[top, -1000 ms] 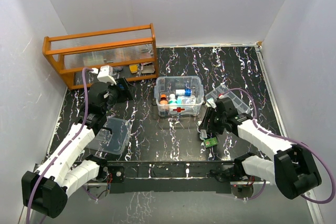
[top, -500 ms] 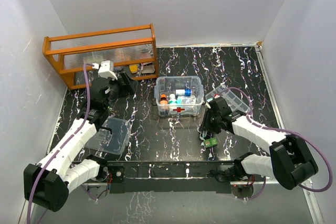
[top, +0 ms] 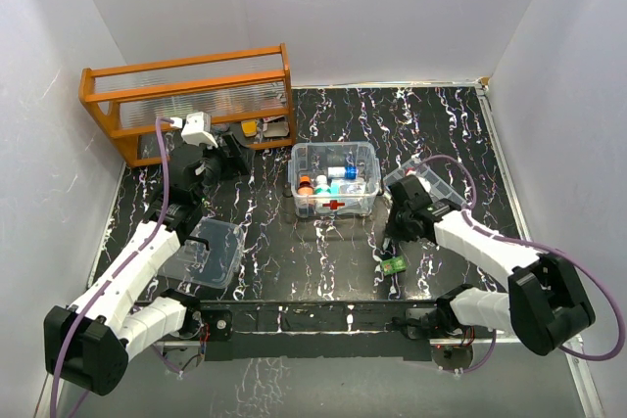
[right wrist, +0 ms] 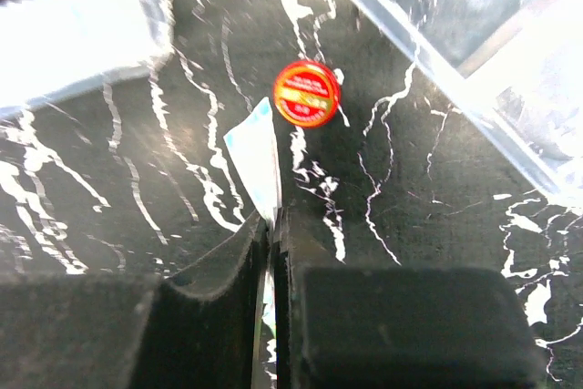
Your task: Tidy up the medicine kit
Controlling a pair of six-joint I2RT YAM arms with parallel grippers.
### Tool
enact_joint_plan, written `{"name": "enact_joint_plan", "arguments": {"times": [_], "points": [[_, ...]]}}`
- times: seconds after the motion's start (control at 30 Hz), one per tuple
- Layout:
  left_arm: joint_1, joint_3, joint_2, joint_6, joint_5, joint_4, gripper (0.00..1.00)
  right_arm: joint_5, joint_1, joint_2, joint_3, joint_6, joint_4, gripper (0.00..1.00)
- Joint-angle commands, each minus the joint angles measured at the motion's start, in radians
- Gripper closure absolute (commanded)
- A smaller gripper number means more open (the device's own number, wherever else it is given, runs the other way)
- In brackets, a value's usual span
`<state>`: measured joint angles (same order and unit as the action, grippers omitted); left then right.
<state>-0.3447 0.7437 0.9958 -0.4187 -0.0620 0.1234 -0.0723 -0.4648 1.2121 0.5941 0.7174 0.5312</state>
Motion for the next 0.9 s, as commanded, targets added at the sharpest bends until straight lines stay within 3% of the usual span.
{"name": "enact_joint_plan", "arguments": {"times": [0.0, 0.17, 0.43, 0.6, 0.87], "points": [[-0.003, 0.006, -0.035, 0.021, -0.015, 0.005, 0.28, -0.099, 0.002, -0.07, 0.129, -0.008, 0.024, 0.96], [-0.002, 0.011, -0.035, 0.014, -0.007, 0.002, 0.28, -0.132, 0.083, -0.019, 0.241, -0.127, 0.087, 0.98], [-0.003, -0.002, -0.056, 0.015, -0.002, 0.015, 0.28, -0.07, 0.233, 0.08, 0.394, -0.469, 0.044, 0.99], [-0.003, -0.009, -0.062, 0.031, -0.004, 0.022, 0.28, 0.062, 0.247, 0.19, 0.479, -0.617, 0.06, 0.96], [-0.002, -0.009, -0.065, 0.046, -0.008, 0.021, 0.28, 0.005, 0.247, 0.307, 0.546, -0.707, 0.132, 0.98]]}}
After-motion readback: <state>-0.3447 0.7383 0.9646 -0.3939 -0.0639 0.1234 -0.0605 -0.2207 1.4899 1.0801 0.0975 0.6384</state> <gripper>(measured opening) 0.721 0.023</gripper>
